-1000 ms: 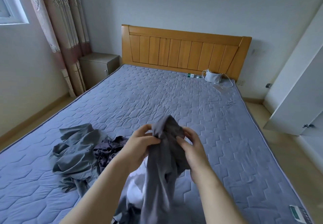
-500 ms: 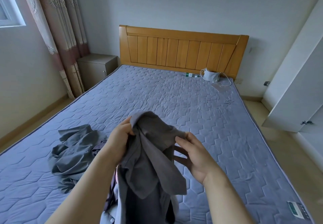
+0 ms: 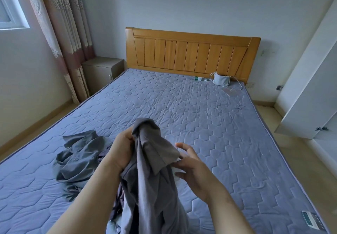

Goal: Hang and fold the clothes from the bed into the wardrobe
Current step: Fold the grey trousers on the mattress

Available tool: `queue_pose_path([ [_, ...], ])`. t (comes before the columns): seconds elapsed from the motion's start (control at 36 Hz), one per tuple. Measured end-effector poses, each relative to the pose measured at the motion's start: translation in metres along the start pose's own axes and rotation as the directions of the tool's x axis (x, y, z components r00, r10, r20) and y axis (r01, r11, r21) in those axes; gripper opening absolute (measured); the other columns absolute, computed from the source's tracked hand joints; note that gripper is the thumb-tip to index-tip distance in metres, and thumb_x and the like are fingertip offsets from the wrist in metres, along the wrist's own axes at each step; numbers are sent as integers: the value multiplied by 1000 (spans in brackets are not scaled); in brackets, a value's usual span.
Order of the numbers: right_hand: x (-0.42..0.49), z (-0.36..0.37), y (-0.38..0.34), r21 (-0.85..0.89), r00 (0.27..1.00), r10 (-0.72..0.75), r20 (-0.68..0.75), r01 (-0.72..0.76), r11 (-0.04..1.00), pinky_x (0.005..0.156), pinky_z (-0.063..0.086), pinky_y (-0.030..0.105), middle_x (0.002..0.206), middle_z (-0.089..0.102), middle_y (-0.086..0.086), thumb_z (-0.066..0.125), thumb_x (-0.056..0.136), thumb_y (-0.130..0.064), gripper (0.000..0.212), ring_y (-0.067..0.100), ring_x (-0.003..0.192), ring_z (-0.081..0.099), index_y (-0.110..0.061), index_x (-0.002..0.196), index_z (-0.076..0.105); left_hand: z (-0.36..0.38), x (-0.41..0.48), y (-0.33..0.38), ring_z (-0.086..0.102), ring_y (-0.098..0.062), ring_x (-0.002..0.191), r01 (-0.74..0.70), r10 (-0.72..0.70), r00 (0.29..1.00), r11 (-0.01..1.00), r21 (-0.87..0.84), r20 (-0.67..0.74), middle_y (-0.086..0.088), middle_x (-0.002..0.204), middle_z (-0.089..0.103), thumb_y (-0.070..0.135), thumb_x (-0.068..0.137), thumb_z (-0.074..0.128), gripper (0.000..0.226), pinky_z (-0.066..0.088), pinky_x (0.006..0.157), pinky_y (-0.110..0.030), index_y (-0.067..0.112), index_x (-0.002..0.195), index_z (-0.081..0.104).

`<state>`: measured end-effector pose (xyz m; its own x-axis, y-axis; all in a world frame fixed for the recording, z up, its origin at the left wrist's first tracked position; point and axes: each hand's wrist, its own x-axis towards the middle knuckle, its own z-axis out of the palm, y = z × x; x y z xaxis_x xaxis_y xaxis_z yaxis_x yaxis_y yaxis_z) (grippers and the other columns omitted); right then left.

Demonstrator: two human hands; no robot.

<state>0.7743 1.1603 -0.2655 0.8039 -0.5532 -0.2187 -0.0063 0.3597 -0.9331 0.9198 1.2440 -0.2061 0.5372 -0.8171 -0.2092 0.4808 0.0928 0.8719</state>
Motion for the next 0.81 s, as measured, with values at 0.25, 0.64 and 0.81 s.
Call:
queue_pose_path([
  [0.25,12,-6,-2,-301,884,-274,-378,162,940,57,35,22,68,51,-1,49,91,-5,24,9,66,43,-17,70,52,-9,14,-11,55,-18,51,55,-50,998,984,170,-34,-8,55,57,4,88,38,40,43,51,-18,11,56,60],
  [0.64,17,4,0,-523,894,-343,-289,153,838,55,36,16,52,51,-13,73,77,-17,21,3,55,44,-18,62,58,-16,33,-60,47,-16,74,-306,36,952,187,933,305,-7,74,57,19,81,59,10,35,64,-29,10,79,54],
  [0.81,16,-4,6,-505,908,-248,-337,48,862,55,35,19,61,52,-8,64,87,-20,22,7,60,45,-17,67,54,-16,34,-57,53,-20,75,-297,184,953,422,857,240,-7,77,61,10,88,54,8,39,68,-32,7,82,58],
])
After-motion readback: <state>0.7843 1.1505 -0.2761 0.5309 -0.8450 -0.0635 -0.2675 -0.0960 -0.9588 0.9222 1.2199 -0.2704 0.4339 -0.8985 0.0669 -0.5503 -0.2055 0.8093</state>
